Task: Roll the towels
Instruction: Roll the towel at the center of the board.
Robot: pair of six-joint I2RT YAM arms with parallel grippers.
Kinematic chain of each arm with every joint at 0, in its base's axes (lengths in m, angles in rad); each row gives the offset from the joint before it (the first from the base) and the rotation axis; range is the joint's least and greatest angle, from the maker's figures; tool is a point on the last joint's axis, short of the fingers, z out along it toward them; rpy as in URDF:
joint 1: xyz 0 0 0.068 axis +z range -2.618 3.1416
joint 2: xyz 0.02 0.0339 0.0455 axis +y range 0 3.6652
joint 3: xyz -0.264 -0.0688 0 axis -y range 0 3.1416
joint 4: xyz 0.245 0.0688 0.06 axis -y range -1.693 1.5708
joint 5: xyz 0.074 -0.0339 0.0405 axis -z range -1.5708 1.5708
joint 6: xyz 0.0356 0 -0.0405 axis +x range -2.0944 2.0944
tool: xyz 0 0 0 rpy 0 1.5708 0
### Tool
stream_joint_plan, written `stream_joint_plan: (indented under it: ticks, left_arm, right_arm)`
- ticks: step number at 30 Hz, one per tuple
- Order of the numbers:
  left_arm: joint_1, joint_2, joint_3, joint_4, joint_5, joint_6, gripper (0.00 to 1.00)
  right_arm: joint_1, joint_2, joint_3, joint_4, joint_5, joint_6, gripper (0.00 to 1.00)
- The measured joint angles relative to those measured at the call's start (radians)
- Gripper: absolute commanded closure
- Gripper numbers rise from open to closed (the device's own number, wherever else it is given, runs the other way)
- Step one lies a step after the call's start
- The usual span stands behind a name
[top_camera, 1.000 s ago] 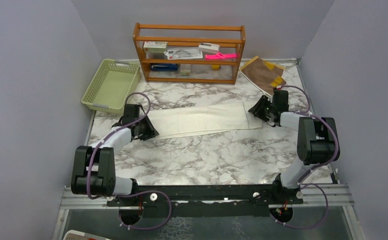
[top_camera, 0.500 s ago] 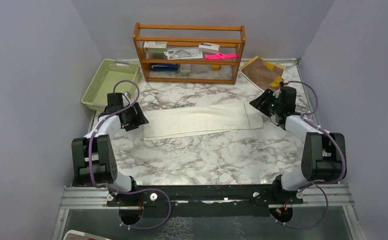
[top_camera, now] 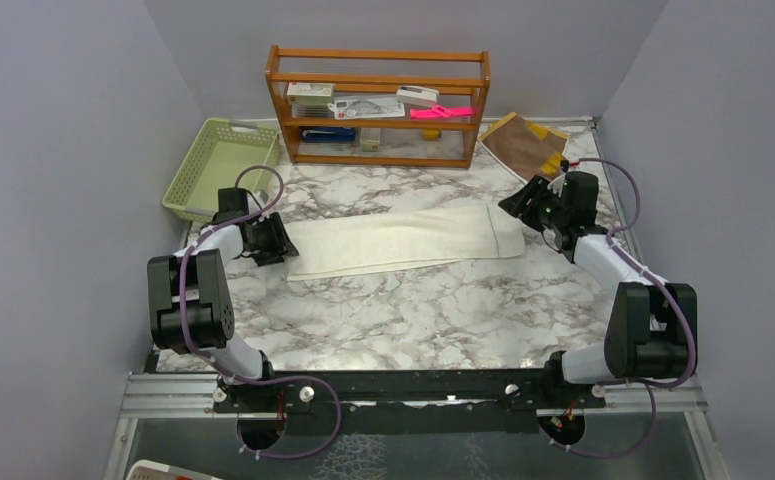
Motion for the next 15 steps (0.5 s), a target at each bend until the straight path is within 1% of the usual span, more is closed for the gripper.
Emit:
stream_joint_plan:
  ticks: [6, 10, 15]
  left_arm:
    - [-0.011, 0.020, 0.001, 0.003, 0.002, -0.003, 0.79]
    - [-0.030, 0.034, 0.003, 0.007, 0.007, -0.011, 1.00]
    - [-0.035, 0.032, 0.004, 0.005, -0.002, -0.012, 1.00]
  right_arm:
    - [0.000, -0.012, 0.000, -0.001, -0.012, -0.012, 0.51]
    - [0.000, -0.012, -0.003, -0.001, -0.023, -0.016, 0.51]
    - [0.000, -0.012, -0.011, -0.002, -0.036, -0.021, 0.51]
